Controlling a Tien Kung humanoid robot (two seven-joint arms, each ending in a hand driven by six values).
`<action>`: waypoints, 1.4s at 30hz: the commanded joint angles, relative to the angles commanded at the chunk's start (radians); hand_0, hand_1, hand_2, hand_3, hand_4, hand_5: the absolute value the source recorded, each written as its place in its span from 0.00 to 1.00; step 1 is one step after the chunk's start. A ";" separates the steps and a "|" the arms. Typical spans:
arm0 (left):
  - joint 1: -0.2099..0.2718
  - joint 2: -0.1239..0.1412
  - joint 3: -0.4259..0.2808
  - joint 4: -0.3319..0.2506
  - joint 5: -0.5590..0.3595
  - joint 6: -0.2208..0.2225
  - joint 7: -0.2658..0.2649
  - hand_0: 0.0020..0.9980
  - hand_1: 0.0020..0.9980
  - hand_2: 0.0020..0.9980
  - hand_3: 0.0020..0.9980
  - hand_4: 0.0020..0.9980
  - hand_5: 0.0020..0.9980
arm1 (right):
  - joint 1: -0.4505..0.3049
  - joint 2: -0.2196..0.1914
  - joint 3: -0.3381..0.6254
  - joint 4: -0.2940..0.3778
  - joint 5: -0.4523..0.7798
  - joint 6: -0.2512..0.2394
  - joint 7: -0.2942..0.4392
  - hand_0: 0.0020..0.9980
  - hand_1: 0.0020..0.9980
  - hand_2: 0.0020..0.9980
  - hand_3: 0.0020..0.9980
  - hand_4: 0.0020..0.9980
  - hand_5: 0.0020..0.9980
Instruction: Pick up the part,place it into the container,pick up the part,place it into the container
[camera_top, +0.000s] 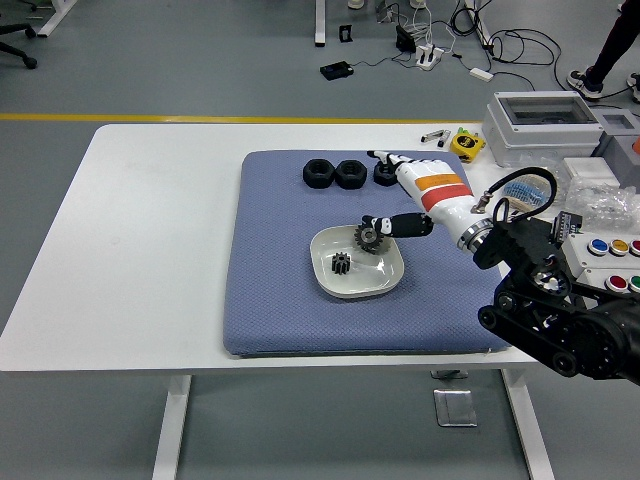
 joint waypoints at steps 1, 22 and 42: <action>0.000 0.000 0.001 0.000 -0.001 0.000 0.000 0.59 0.57 0.66 0.59 0.58 0.58 | -0.007 -0.011 0.016 0.009 0.038 -0.014 0.016 0.58 0.66 0.82 0.92 0.84 0.38; 0.006 0.000 0.004 0.002 -0.002 -0.001 -0.004 0.59 0.57 0.66 0.59 0.58 0.58 | -0.260 -0.216 0.398 0.317 0.921 0.164 0.473 0.72 0.76 0.86 0.87 1.00 0.75; 0.025 -0.011 -0.015 0.007 0.024 0.000 0.002 0.59 0.58 0.67 0.59 0.58 0.57 | -0.544 -0.195 0.530 0.366 1.207 0.273 0.443 0.82 0.81 0.86 0.88 1.00 0.95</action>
